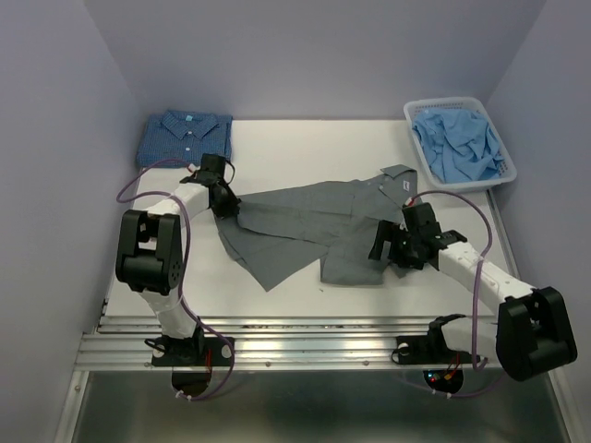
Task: Fold and stack the long sleeve shirts
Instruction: Flatten the shirt out
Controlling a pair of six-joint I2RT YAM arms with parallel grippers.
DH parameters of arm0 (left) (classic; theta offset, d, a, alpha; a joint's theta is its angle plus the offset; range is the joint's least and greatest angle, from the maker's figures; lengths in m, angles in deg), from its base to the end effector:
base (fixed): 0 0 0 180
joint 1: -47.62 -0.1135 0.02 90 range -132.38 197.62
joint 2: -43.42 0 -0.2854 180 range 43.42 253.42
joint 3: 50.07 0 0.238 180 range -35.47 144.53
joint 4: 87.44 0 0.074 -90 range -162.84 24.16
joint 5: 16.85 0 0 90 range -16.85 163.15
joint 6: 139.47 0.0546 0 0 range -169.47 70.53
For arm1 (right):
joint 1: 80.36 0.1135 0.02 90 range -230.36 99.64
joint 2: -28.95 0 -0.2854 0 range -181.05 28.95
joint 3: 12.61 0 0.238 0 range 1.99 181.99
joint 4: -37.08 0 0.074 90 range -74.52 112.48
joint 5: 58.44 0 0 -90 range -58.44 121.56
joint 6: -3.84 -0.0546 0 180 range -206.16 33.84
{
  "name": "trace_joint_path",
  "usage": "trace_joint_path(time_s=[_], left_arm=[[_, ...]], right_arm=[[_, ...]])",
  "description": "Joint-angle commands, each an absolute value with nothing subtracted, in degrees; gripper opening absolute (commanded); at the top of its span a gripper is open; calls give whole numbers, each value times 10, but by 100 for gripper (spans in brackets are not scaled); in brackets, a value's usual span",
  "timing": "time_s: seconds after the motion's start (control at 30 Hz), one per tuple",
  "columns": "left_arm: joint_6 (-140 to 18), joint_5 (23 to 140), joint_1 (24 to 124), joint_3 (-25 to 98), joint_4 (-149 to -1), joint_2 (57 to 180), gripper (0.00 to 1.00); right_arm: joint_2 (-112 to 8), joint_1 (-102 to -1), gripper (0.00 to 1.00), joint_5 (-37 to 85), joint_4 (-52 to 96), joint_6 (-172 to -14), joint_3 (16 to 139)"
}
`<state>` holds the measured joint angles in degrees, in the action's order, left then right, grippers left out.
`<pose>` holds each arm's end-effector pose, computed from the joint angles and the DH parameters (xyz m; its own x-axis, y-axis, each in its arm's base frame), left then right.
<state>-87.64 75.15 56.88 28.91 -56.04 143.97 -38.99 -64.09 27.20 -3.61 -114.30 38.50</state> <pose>0.3659 -0.0616 0.2039 -0.7316 -0.5065 -0.4562 -0.3442 0.8522 -0.3941 0.2000 0.0627 0.2007 -0.8643 0.2376 -0.4433 0.1010 0.9454 0.3098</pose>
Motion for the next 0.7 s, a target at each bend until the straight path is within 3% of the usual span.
trace_joint_path(time_s=[0.0, 0.3, 0.5, 0.57, 0.6, 0.63, 0.67], left_arm=[[-869, 761, 567, 276, -583, 1383, 0], [-867, 777, 568, 264, -583, 1353, 0], [-866, 781, 572, 254, -587, 1339, 0], [-864, 782, 573, 254, -589, 1332, 0], [-864, 783, 573, 253, -589, 1330, 0], [-863, 782, 574, 253, -589, 1327, 0], [-862, 782, 575, 253, -589, 1322, 0]], right_arm=[[-386, -619, 100, 183, -15, -1141, 368], [-381, -543, 100, 182, -21, -1161, 347], [-421, -529, 96, 272, 34, -1213, 343], [-438, -529, 77, 312, 62, -1229, 339], [-443, -529, 63, 337, 93, -1239, 337], [-448, -529, 31, 357, 111, -1243, 336], [-454, -529, 21, 396, 130, -1245, 338]])
